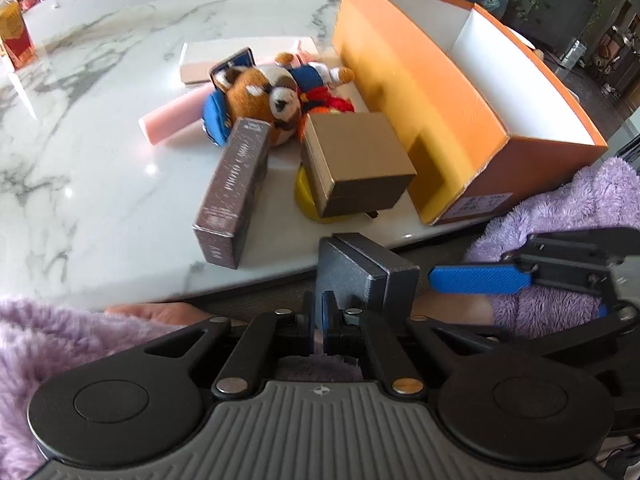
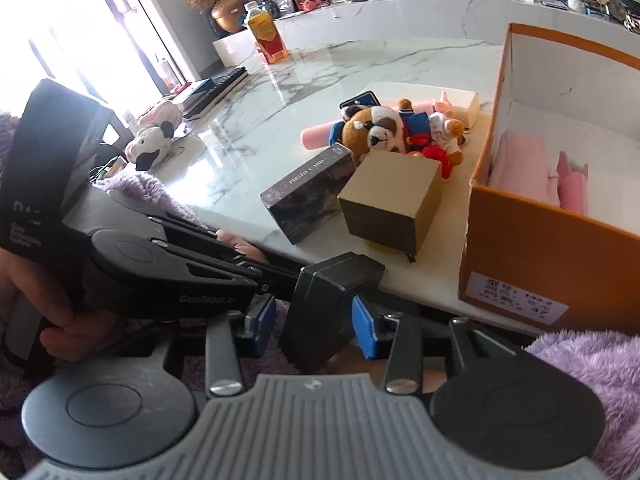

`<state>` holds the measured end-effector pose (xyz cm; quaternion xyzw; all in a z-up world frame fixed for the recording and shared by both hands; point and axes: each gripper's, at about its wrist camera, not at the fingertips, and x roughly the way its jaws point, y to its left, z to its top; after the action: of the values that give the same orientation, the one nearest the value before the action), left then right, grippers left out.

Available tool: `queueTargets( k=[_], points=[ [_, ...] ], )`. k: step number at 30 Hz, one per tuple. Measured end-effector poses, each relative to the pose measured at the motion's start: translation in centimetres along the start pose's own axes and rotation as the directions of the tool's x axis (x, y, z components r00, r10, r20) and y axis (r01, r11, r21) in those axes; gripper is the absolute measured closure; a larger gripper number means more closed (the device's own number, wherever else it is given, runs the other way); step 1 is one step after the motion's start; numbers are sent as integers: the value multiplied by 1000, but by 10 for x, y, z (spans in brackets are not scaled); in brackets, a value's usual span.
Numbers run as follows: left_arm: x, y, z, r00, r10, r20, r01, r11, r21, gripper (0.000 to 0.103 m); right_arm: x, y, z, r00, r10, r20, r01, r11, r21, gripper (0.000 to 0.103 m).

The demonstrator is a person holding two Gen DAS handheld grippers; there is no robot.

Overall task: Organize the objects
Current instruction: 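Lift the black case with the right tool while the left tool grasps the PHOTO CARD box, then carry the PHOTO CARD box with the left tool while the right tool carries the black case into the box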

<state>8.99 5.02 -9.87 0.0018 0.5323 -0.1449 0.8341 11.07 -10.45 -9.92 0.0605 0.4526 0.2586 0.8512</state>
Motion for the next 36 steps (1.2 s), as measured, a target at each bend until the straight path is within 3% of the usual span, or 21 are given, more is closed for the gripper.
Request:
queueTargets(
  k=[3,6,8,10,11,19,23,29,36],
  points=[
    [-15,2,0,999,19,33,-19,1000,-3,98,15,4,-4,999,-28,-27,30,997,71,52],
    [-26,6,1,996,50,79,-49,999,-7,91,30,8,-4,996,-79,-45,83,990,112,51],
    [-31,8,4,990,76,119,-76,997,-7,78,37,8,-4,992,-114,-55,121,983,141,51],
    [-31,10,10,985,101,140,-103,995,2,74,39,5,-4,991,-115,-61,124,977,172,53],
    [-30,12,13,983,117,145,-119,993,10,73,38,3,-3,993,-106,-59,115,976,184,58],
    [-3,22,41,982,149,113,-158,985,75,67,15,6,8,987,-163,4,161,974,157,61],
    [11,20,52,982,167,86,-176,978,114,65,18,6,12,975,-221,-5,220,969,113,61],
    [31,25,59,988,155,26,-157,983,97,69,17,-3,14,982,-191,-4,190,972,141,61],
    [25,25,55,985,171,33,-173,982,75,77,10,-4,17,986,-168,2,166,977,135,61]
  ],
)
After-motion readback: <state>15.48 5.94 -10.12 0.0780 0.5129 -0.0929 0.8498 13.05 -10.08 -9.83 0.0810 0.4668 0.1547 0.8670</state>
